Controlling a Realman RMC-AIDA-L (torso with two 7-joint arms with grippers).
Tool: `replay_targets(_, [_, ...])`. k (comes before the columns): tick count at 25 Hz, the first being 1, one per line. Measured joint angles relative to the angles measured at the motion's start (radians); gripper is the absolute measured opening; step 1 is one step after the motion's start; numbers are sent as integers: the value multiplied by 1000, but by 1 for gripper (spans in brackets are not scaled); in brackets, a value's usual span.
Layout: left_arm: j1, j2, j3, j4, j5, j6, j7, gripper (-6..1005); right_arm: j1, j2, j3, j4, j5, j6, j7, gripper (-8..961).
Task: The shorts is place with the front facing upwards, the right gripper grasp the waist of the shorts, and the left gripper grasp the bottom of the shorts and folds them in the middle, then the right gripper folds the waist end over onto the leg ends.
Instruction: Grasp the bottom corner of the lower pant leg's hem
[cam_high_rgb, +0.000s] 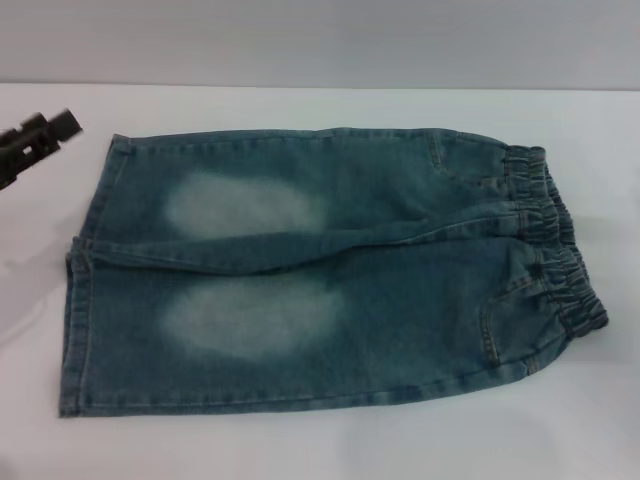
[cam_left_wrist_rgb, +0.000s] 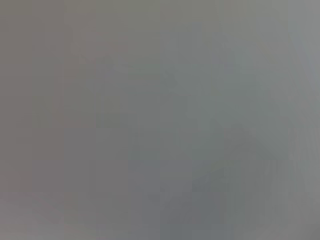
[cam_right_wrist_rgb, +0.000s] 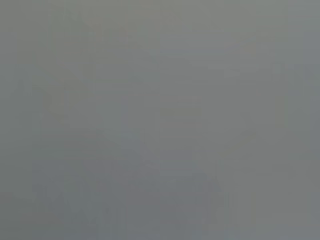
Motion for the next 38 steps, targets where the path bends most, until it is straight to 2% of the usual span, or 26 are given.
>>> replay_targets(1, [-3,9,44,25,-1,15,-53,840,-4,0,4,-5,0,7,0,633])
replay_targets(4, [-10,43,256,141,-2,95,-287,840,-17,0,32,-18,0,33,0,633])
replay_targets(6, [-10,49,328,183,-1,119,-373,840,-27,-1,59,-26,0,50,0,633])
replay_targets(7, [-8,53,391,221,0,136,-446,840,-32,-1,74,-31,0,57,0,633])
replay_targets(13, [3,80,575,306,9,189,-729,839,-62,-3,115,-57,0,73,-6,633])
replay_targets(16, [7,91,593,308,49,189,-824,839,-71,-5,129,-65,0,75,-7,633])
replay_targets(22, [27,92,599,301,106,190,-907,839,-79,-5,151,-80,0,90,-9,633])
replay_targets(30, [34,63,609,293,166,181,-929,839,-70,-5,154,-87,-6,101,-10,633])
replay_targets(38, [43,55,611,293,208,165,-911,839,-69,-6,154,-90,-8,101,-11,633])
